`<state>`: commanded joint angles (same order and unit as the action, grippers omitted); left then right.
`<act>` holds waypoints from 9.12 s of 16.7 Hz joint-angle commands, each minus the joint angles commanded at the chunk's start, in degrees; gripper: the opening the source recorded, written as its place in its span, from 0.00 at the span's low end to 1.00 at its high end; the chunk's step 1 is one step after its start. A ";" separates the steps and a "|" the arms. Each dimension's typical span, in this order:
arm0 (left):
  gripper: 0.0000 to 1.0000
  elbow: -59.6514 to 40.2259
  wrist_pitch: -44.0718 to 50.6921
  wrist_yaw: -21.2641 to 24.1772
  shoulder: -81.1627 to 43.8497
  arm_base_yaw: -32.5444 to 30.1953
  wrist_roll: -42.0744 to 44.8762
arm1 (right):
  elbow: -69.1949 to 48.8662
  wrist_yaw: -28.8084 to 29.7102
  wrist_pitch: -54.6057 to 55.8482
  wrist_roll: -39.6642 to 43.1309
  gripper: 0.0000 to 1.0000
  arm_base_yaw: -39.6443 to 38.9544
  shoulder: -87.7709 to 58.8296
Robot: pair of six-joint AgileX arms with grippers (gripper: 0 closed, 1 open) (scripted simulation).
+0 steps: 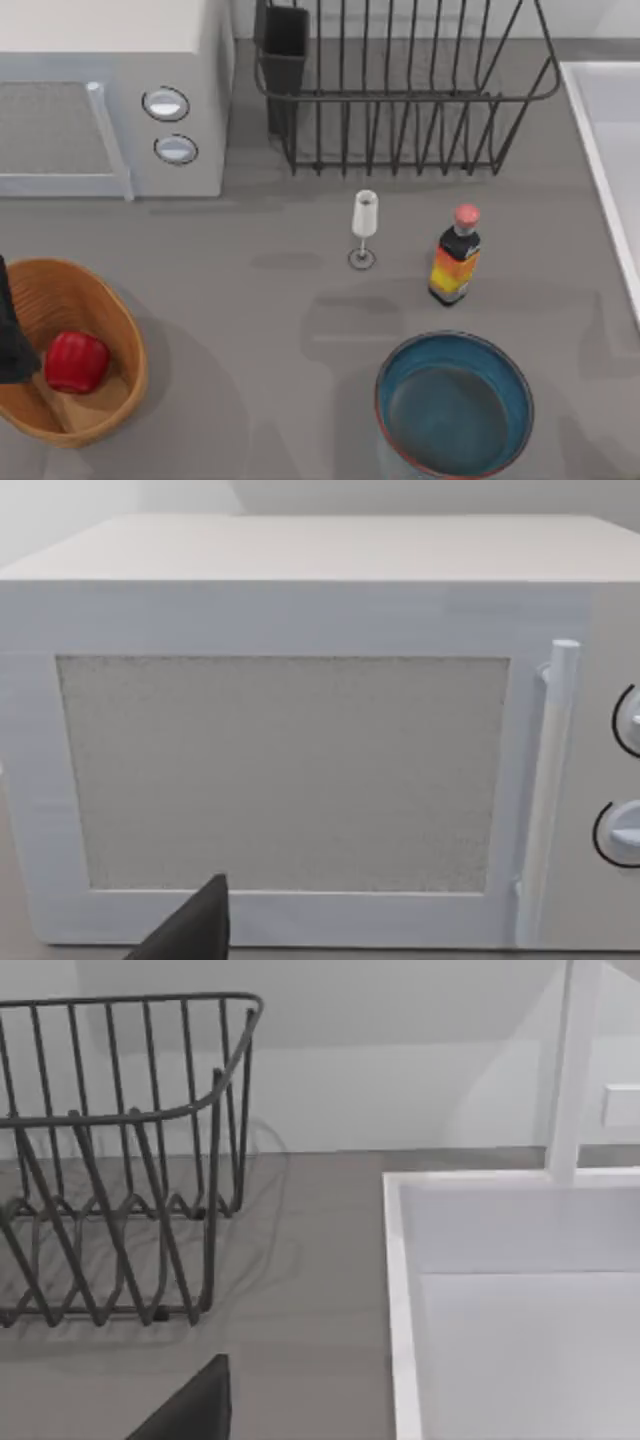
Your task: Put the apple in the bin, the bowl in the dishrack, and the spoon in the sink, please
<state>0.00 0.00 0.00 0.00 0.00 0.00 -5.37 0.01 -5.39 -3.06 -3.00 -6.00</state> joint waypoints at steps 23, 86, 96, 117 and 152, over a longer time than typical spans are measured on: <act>1.00 0.00 0.00 0.00 0.00 0.00 0.00 | -62.01 0.00 -62.50 -32.27 1.00 -31.78 -83.31; 1.00 0.00 0.00 0.00 0.00 0.00 0.00 | -62.13 0.04 -62.50 -32.41 0.00 -32.04 -83.70; 1.00 0.00 0.00 0.00 0.00 0.00 0.00 | -69.29 23.66 -38.09 -20.01 0.00 -42.28 -82.79; 1.00 0.00 0.00 0.00 0.00 0.00 0.00 | -76.65 59.71 5.87 1.20 0.00 -55.15 -78.47; 1.00 0.00 0.00 0.00 0.00 0.00 0.00 | -71.00 38.09 45.54 2.04 1.00 -33.22 -111.14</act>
<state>0.00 0.00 0.00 0.00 0.00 0.00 -76.38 38.11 40.15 -1.02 -36.21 -117.14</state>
